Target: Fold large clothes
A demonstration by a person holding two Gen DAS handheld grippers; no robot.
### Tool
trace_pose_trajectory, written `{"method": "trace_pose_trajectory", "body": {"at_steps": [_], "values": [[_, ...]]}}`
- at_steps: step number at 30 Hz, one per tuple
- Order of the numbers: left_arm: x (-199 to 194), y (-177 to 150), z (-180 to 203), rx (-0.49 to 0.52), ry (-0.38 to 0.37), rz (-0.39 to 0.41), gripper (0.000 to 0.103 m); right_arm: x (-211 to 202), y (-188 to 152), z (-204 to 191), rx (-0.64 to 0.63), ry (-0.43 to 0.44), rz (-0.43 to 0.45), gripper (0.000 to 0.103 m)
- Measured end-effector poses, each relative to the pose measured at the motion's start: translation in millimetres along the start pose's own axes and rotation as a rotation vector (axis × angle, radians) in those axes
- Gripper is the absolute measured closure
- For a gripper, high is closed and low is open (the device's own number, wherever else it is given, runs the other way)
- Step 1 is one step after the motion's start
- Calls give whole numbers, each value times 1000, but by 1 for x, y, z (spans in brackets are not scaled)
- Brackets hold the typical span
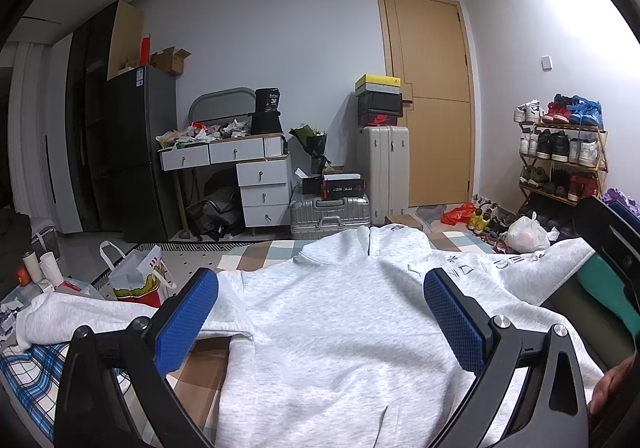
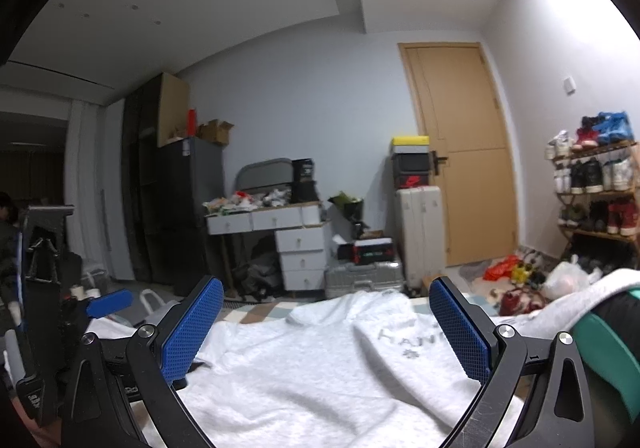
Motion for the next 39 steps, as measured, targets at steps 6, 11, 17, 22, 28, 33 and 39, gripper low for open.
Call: {"method": "trace_pose_trajectory", "body": {"at_steps": [6, 11, 17, 22, 28, 33, 39], "values": [[0, -1, 1, 2, 1, -2, 3, 0, 0, 2, -4, -1, 8, 0], [0, -1, 0, 3, 0, -1, 3, -2, 0, -1, -6, 22, 15, 0], [1, -2, 0, -3, 0, -7, 3, -6, -1, -4, -21, 10, 46, 0], [1, -2, 0, -1, 3, -3, 3, -3, -2, -3, -10, 2, 23, 0], [1, -2, 0, -2, 4, -4, 3, -5, -2, -1, -8, -22, 29, 0], [1, -1, 2, 6, 6, -2, 3, -4, -2, 0, 2, -17, 28, 0], [2, -2, 3, 2, 8, -4, 3, 0, -5, -1, -5, -18, 6, 0]]}}
Point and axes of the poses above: each gripper's, at about its wrist camera, not at the fingertips, and x roughly the way its jaws point, z to its right, y to its top, the point moved 7 cm from there along x, roughly the way its jaws point, and after that the axes turned 6 degrees about -z, right-handed, at the moved point
